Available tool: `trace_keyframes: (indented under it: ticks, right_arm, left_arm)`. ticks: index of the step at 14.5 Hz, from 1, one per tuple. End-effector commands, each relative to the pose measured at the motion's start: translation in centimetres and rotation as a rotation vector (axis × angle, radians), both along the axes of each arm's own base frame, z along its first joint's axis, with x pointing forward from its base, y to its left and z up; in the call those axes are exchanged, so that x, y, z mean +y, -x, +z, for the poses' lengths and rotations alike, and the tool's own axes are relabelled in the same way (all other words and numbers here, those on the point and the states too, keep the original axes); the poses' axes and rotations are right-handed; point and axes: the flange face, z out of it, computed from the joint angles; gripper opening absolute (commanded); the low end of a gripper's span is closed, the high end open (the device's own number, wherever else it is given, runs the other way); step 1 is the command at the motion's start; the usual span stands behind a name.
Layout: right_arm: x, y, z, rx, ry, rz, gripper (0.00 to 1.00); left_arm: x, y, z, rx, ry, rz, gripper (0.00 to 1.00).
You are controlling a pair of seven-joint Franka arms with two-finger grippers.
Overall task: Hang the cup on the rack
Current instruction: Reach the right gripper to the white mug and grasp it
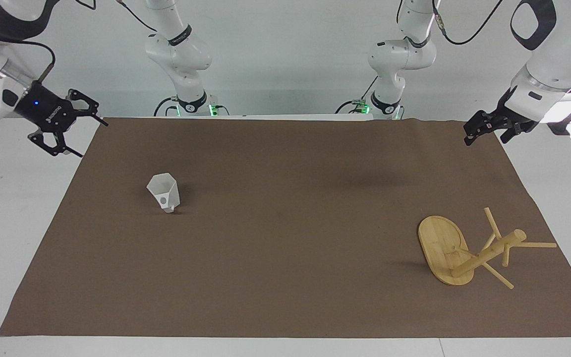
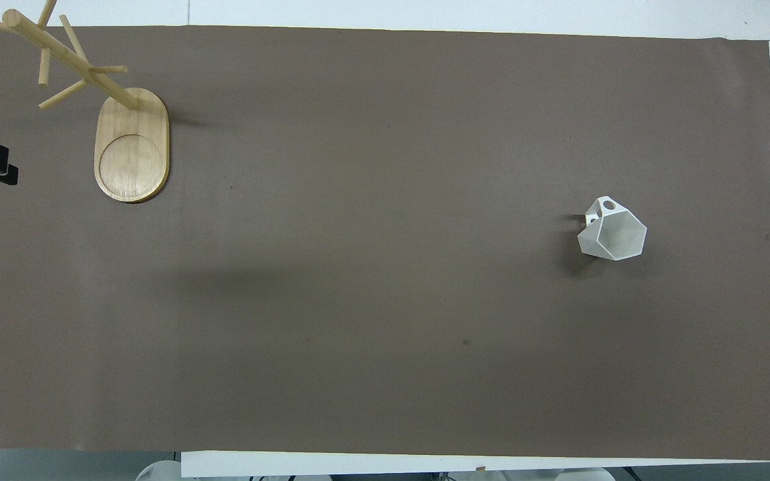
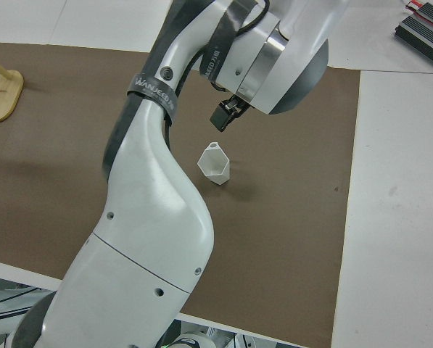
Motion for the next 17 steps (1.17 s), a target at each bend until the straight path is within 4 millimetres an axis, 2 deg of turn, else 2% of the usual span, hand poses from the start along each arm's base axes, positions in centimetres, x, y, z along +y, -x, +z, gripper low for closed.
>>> trace_keyframes:
  ticks: [1,3,5,7,8,10,12,13,14,15,17]
  right_arm:
    - [-2.7,-1.7,-4.6,-0.084,-0.188,0.09,1.0]
    - [-3.9,-2.2,-7.8,-0.123,-0.286,0.146,1.0]
    - [-5.0,-1.9,-11.1,-0.14,-0.396,0.197,1.0]
    - [-7.2,-1.3,-15.7,-0.163,-0.52,0.212,1.0]
    - [-7.4,-0.9,-18.3,-0.177,-0.576,0.245,1.0]
    - [-6.9,-0.5,-20.9,-0.25,-0.66,0.284,1.0]
    - [-7.1,-0.4,-23.8,-0.292,-0.744,0.296,1.0]
    - [-7.5,-0.1,-25.8,-0.301,-0.783,0.289,1.0]
    - [-7.3,-0.2,-28.7,-0.302,-0.838,0.299,1.0]
    - [-7.5,-0.7,-30.5,-0.32,-0.859,0.303,1.0]
    - [-7.2,-1.2,-30.9,-0.336,-0.851,0.331,1.0]
  left_arm:
    - [0.3,0.9,0.1,0.005,-0.003,0.013,1.0]
    - [0.3,0.9,0.1,0.005,-0.001,0.013,1.0]
    - [0.3,0.9,0.0,0.007,-0.003,0.013,1.0]
    - [0.3,0.9,0.0,0.007,-0.003,0.013,1.0]
    - [0.3,0.9,0.0,0.007,-0.003,0.013,1.0]
    - [0.3,0.9,0.0,0.007,-0.001,0.013,1.0]
    - [0.3,0.9,0.0,0.007,-0.003,0.013,1.0]
    - [0.4,0.9,0.0,0.008,-0.001,0.014,1.0]
    - [0.3,0.9,0.0,0.007,-0.001,0.013,1.0]
    - [0.3,0.9,-0.1,0.01,-0.003,0.013,1.0]
    - [0.4,0.8,-0.1,0.008,-0.003,0.014,1.0]
